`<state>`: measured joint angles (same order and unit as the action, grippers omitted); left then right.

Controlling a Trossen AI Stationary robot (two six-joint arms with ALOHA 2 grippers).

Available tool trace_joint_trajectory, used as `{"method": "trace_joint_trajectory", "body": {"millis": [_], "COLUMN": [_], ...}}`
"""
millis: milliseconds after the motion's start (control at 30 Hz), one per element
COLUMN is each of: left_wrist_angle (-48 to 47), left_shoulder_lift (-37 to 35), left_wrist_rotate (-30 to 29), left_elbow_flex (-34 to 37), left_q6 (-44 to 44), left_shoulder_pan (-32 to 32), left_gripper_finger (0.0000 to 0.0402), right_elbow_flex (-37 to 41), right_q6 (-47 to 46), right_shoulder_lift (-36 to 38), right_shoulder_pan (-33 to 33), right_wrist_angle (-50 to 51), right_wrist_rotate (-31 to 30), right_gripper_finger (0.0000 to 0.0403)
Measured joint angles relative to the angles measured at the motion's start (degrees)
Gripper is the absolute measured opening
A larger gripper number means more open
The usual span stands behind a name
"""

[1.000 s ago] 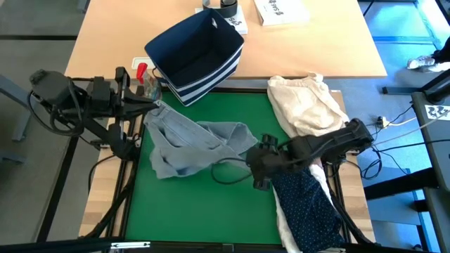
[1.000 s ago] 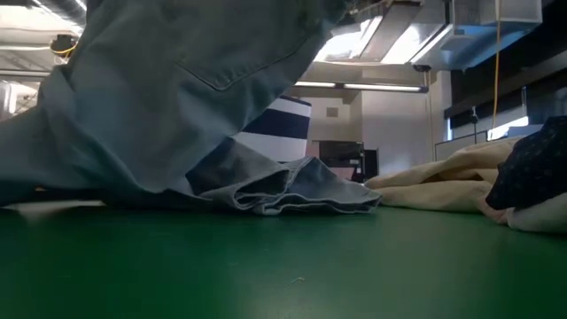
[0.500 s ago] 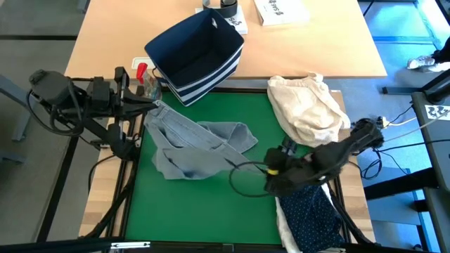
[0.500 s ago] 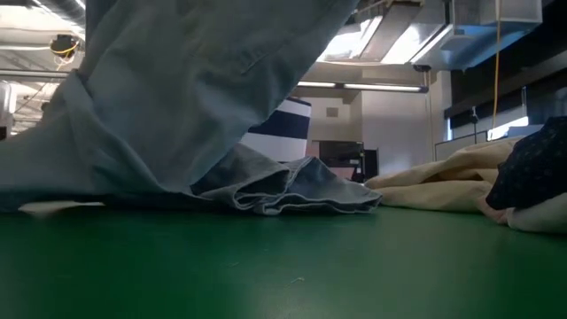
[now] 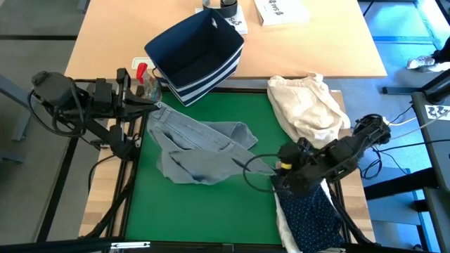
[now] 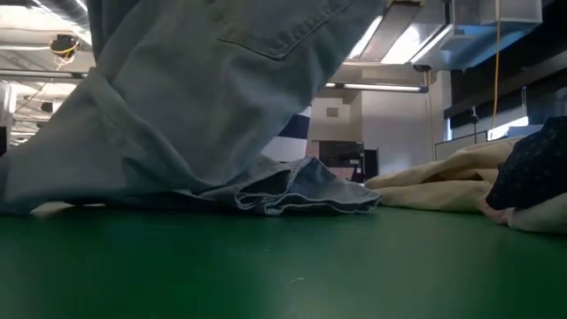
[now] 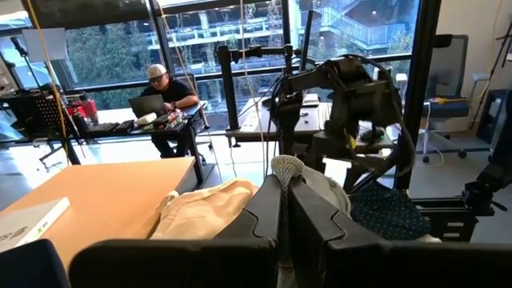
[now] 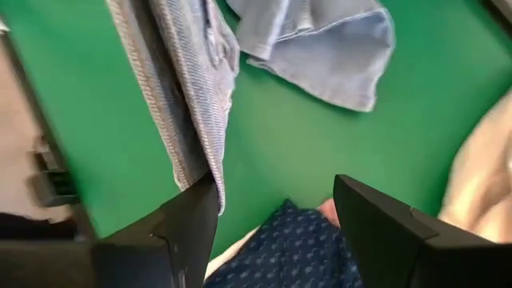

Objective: Fold laundry
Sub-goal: Fold the blue jeans

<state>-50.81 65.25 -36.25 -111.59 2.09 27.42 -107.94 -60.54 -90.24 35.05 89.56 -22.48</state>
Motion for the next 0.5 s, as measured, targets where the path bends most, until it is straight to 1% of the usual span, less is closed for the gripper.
{"method": "trace_joint_trajectory", "body": {"millis": [167, 233, 300, 367, 500], "left_wrist_angle": [0.04, 0.02, 0.02, 0.05, 0.07], "left_shoulder_lift": [0.0, 0.0, -0.02, -0.02, 0.91], "left_wrist_rotate": [-0.25, -1.72, -4.43, -7.47, -14.86], "left_elbow_flex": [-0.02, -0.02, -0.07, -0.11, -0.13], "left_q6": [-0.02, 0.01, 0.05, 0.07, 1.42], "left_shoulder_pan": [0.0, 0.0, 0.0, -0.02, -0.02], "left_gripper_finger": [0.0006, 0.0006, 0.0006, 0.0006, 0.0006], "right_elbow_flex": [-0.07, 0.04, 0.07, 0.04, 0.04], "right_q6": [-0.85, -1.79, -1.87, -1.74, -1.57], "right_shoulder_lift": [3.08, 3.74, 4.61, 5.49, 5.67], "right_shoulder_pan": [1.54, 1.93, 2.03, 2.07, 1.96], "right_wrist_angle": [-2.83, -2.98, -4.07, -5.18, -5.18], "right_wrist_rotate": [0.47, -1.43, -4.63, -6.56, -11.68], "right_gripper_finger": [0.0246, 0.0246, 0.0246, 0.0246, 0.0246]}}
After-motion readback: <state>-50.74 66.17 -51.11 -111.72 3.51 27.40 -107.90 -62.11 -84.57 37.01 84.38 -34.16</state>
